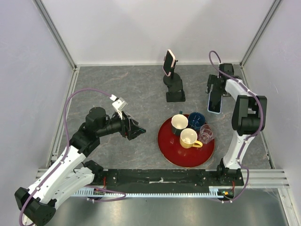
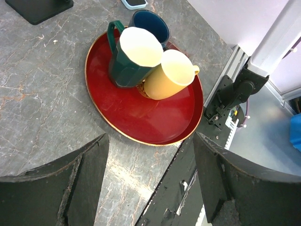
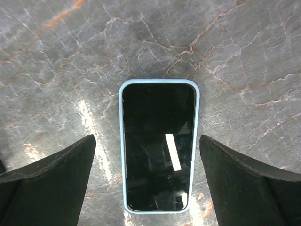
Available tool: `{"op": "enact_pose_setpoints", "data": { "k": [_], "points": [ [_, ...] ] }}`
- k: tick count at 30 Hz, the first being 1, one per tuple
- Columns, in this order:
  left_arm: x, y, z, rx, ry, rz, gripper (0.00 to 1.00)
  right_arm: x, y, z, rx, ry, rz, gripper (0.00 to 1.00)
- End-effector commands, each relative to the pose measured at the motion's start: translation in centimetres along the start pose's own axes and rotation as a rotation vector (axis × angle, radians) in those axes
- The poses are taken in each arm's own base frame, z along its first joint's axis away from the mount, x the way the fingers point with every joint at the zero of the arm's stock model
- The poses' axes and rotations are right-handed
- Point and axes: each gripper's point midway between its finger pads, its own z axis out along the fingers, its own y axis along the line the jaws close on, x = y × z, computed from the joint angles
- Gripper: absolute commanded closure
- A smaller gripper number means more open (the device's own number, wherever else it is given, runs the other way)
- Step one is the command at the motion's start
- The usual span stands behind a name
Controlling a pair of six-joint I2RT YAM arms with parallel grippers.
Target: Place the phone on the phone stand
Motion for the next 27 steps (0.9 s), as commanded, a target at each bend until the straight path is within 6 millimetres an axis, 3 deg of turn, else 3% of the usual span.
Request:
{"op": "enact_pose_setpoints", "data": {
  "k": [1,3,4,5,7,20,22,27],
  "points": [
    [-0.6,-0.2,0.1,0.027,-0.023,0.031,0.22,0.6,-1.4,-0.3,0.075,0.115,-0.078,0.02],
    [-0.5,-0.2,0.2,0.028,-0.018,0.029,0.22,2.0,-1.7,0.3,0.083,0.188,-0.091,0.02],
    [-0.5,-0.2,0.2,0.031,-0.019,0.028,0.22,1.2,-1.4,0.3,0.070,0.189,-0.088,0.02],
    [-0.6,-0.3,0.2,0.033,-0.021,0.028,0.22,2.7,-1.5,1.0,0.074,0.257,-0.095,0.02],
    [-0.6,-0.4,0.2,0.037,-0.021,0.029,0.22,2.4,-1.3,1.2,0.072,0.273,-0.087,0.02],
    [-0.5,-0.2,0.2,0.034,-0.017,0.026,0.22,5.2,-2.0,3.6,0.123,0.415,-0.069,0.02],
    [-0.5,-0.2,0.2,0.035,-0.017,0.026,0.22,5.5,-1.3,3.8,0.073,0.443,-0.053,0.07],
    [-0.5,-0.1,0.2,0.032,-0.017,0.025,0.22,8.2,-1.1,4.0,0.027,0.528,-0.022,0.13]
  ]
}}
